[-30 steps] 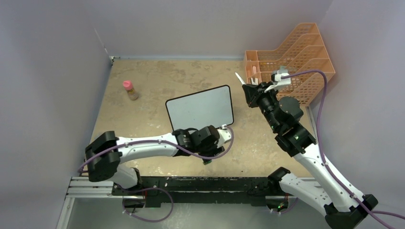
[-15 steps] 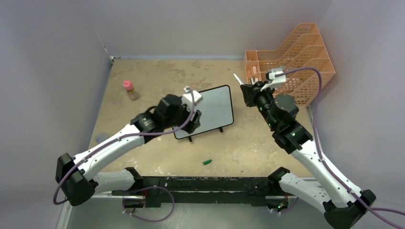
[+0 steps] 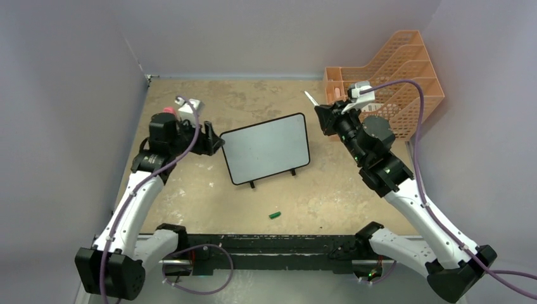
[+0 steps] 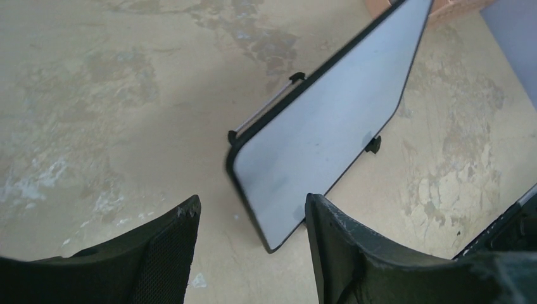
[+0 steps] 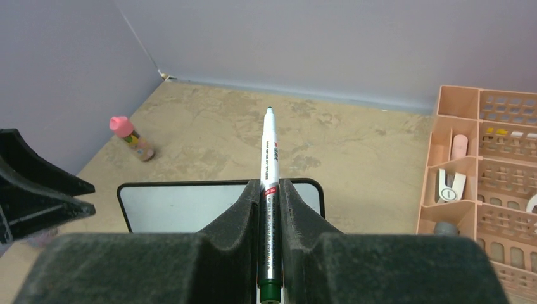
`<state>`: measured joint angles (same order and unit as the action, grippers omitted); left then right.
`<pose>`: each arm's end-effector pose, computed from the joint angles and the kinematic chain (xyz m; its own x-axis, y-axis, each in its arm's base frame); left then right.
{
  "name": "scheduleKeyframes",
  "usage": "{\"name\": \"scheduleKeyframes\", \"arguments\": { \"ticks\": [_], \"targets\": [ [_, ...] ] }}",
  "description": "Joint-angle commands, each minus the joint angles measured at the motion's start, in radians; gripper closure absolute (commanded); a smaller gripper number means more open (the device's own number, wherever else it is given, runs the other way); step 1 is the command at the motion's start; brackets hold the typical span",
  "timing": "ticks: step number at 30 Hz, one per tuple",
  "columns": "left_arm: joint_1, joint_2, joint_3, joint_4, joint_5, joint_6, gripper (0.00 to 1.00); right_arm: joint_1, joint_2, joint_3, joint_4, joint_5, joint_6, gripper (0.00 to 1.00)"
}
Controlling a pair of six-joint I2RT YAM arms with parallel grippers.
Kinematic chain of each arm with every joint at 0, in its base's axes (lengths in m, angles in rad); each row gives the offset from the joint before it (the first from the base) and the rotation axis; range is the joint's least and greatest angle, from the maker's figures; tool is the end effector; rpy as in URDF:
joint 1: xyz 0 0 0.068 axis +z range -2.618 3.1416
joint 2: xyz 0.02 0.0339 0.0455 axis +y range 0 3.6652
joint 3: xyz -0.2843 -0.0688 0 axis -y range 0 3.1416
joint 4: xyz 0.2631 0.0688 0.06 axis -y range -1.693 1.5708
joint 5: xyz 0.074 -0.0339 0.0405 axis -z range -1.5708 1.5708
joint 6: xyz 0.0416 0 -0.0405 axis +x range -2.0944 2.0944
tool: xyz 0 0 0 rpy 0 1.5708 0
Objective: Write a sentence on the whiteboard
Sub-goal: Place the pen cap at the center of the board, then write a sentence on the whiteboard.
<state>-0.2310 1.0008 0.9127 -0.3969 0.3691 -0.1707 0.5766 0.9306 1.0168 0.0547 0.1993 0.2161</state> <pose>0.2241 -0.0681 0.3369 -0.5363 -0.0366 -0.8432 0.4395 0.8408 -0.3160 0.1896 0.1135 0.4400 0.0356 0.2739 -0.9611 -0.3867 0.8906 0.2395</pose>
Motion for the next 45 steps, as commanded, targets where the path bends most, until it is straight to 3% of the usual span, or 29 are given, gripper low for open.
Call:
{"name": "scheduleKeyframes", "arguments": {
  "ticks": [1, 5, 11, 20, 31, 39, 45],
  "targets": [
    [0.202, -0.028, -0.053, 0.106, 0.285, -0.056, 0.41, -0.001, 0.009, 0.051, 0.029, -0.057, -0.02, 1.0],
    [0.31, 0.012, -0.1, 0.21, 0.468, -0.126, 0.42, -0.001, 0.017, 0.053, 0.03, -0.091, -0.016, 1.0],
    [0.402, 0.127, -0.241, 0.582, 0.747, -0.302, 0.47, -0.001, 0.027, 0.058, 0.037, -0.14, -0.024, 1.0],
    [0.4, 0.321, -0.277, 0.892, 0.913, -0.39, 0.56, -0.001, 0.023, 0.027, 0.056, -0.198, -0.012, 1.0],
    [0.354, 0.478, -0.273, 1.045, 0.944, -0.405, 0.67, -0.001, 0.038, 0.005, 0.097, -0.222, 0.0, 1.0],
    [0.317, 0.5, -0.357, 1.28, 0.895, -0.492, 1.0, 0.0, 0.052, 0.001, 0.11, -0.229, 0.001, 1.0],
    [0.249, 0.498, -0.413, 1.385, 0.791, -0.495, 1.0, -0.001, 0.059, 0.002, 0.111, -0.222, -0.014, 1.0]
  ]
}}
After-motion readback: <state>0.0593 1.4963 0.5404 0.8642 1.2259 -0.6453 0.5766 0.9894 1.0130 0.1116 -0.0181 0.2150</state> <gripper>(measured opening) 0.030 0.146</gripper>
